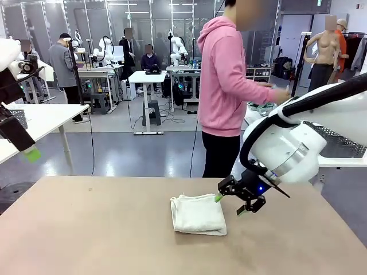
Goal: Fold the towels and place them in the basket.
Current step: Place the folded Towel with hook on the right side of the table.
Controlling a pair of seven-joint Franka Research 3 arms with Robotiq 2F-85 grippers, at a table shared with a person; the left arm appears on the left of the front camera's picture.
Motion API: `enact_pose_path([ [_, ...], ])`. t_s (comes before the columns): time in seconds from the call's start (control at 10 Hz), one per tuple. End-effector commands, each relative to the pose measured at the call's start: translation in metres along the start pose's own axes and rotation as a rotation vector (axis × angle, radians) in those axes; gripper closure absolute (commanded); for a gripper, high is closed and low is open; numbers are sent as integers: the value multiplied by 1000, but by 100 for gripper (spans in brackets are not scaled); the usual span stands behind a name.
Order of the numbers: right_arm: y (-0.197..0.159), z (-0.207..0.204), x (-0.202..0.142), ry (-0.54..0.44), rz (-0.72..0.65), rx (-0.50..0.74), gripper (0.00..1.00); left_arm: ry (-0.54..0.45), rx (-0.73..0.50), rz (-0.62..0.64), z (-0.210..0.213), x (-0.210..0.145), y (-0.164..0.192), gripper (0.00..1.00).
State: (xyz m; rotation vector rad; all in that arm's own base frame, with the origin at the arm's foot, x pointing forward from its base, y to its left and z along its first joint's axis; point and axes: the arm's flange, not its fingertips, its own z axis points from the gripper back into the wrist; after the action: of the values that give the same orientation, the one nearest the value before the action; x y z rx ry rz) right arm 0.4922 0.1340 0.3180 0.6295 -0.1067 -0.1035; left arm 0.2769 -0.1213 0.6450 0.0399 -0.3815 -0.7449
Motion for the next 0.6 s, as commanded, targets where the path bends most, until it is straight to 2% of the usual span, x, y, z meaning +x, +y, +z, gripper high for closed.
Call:
enact_pose_path([
  [0.0, -8, -21, 12, -18, -3, 54, 0, 4, 17, 3, 2, 1, 1, 0],
  [0.5, -10, -43, 34, 7, -20, 64, 0, 4, 17, 3, 2, 1, 1, 0],
])
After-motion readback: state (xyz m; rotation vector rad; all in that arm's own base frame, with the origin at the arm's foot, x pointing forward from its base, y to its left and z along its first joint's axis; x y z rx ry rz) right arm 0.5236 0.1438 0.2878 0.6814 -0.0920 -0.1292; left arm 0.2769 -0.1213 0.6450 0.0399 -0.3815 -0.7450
